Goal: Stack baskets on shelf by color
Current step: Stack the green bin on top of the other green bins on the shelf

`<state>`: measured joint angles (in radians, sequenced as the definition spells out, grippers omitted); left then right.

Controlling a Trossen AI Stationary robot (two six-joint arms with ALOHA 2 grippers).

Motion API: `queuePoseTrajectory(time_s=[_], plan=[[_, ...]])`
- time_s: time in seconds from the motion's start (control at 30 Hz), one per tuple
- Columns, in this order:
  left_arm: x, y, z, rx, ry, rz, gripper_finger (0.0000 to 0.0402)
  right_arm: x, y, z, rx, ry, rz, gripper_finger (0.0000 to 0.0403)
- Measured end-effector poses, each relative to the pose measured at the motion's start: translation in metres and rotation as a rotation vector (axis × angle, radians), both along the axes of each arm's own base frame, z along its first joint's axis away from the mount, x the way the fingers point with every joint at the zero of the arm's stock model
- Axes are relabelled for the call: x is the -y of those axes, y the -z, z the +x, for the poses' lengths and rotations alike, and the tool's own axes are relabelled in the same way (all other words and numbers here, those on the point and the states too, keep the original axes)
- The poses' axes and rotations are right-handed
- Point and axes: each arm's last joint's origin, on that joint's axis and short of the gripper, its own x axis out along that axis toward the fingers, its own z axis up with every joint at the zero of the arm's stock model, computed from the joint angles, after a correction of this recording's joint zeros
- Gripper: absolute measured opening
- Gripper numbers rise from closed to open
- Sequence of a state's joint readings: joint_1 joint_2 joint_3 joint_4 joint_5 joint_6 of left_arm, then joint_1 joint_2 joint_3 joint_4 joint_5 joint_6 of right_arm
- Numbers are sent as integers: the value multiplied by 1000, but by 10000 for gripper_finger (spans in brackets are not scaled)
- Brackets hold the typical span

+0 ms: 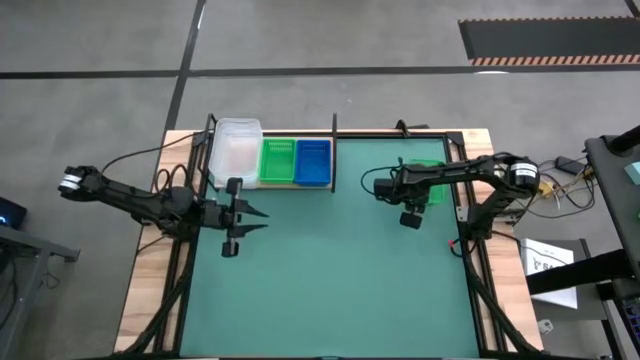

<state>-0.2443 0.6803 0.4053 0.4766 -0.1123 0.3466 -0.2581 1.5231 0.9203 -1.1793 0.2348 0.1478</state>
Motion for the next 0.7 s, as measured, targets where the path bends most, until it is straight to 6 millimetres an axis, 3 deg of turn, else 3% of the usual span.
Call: queuePoseTrajectory(time_s=[0.1,0.3,0.7], plan=[[0,0,0,-2,0,0,79,0,-1,1,16,-4,-3,18],[0,1,1,-6,0,1,79,-8,-18,7,97,0,-27,10],[0,1,1,-9,1,2,79,-57,-98,41,441,-70,-153,9]])
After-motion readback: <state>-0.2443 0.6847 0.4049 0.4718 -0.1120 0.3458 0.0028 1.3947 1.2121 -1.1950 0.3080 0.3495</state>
